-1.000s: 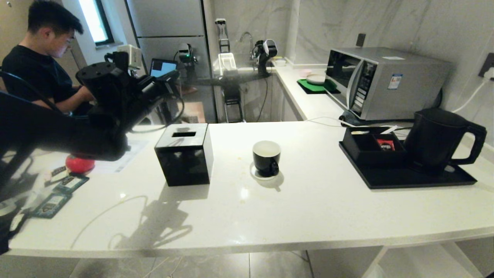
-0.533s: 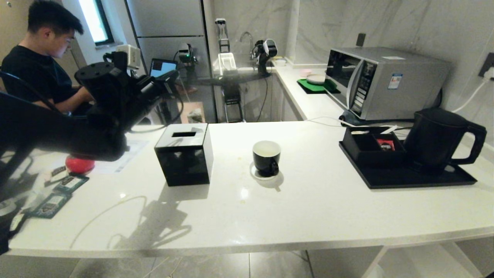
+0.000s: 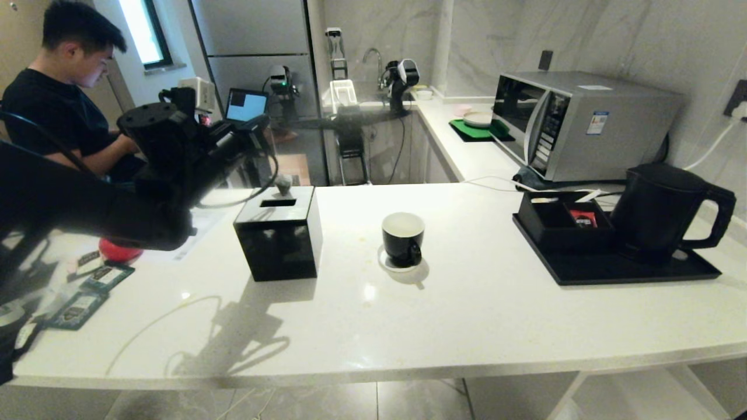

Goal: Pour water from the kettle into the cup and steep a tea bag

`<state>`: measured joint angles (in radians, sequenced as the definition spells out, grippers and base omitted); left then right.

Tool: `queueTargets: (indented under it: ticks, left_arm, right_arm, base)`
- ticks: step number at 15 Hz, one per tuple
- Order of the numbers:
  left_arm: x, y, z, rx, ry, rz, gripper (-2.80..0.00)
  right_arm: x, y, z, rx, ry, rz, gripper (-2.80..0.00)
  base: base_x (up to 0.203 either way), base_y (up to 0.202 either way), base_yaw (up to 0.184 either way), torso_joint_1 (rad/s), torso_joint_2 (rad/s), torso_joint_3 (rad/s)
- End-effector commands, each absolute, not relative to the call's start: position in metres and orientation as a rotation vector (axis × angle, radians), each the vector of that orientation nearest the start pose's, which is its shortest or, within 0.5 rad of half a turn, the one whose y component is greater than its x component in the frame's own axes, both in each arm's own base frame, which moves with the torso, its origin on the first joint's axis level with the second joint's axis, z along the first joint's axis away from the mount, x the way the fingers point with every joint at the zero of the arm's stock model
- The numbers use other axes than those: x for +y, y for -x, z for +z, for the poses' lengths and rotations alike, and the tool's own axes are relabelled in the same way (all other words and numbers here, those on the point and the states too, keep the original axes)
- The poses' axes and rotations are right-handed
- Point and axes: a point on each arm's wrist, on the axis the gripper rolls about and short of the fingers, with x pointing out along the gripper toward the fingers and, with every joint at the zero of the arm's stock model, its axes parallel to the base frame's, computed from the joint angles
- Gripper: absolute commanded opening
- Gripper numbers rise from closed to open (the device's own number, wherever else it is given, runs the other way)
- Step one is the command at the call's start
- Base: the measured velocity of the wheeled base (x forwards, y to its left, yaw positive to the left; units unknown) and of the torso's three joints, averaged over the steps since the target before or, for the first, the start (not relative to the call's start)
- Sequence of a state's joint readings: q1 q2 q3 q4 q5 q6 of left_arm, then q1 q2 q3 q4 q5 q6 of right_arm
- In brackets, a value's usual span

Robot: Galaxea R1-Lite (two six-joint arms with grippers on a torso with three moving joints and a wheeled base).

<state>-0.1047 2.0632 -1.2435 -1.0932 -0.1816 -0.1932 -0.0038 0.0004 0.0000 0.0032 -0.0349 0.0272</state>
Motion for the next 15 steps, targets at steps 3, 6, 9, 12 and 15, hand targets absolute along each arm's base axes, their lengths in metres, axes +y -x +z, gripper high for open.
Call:
queueTargets:
  ticks: [3, 6, 9, 12, 15]
  left_arm:
    - [-0.046, -0.41, 0.216, -0.251, 0.186, -0.279, -2.8]
    - [-0.047, -0.408, 0.219, -0.254, 0.186, -0.276, -2.8]
    - [-0.047, -0.405, 0.226, -0.267, 0.186, -0.277, -2.8]
    - [-0.047, -0.401, 0.229, -0.27, 0.186, -0.278, -2.8]
    - [-0.046, -0.391, 0.223, -0.236, 0.187, -0.273, -2.8]
  right_arm:
    - [-0.001, 0.023, 0.075, 0.004, -0.028, -0.04, -2.8]
    - [-0.001, 0.023, 0.075, 0.004, -0.028, -0.038, -2.8]
    - [-0.001, 0.023, 0.075, 0.004, -0.028, -0.04, -2.8]
    - [-0.001, 0.023, 0.075, 0.003, -0.028, -0.038, -2.8]
    - [-0.001, 0.023, 0.075, 0.004, -0.028, -0.04, -2.8]
  base:
    - [0.0, 0.0, 0.0, 0.0, 0.0, 0.0]
    - [0.0, 0.0, 0.0, 0.0, 0.0, 0.0]
    - [0.0, 0.0, 0.0, 0.0, 0.0, 0.0]
    - [0.0, 0.0, 0.0, 0.0, 0.0, 0.0]
    - [0.0, 0.0, 0.0, 0.0, 0.0, 0.0]
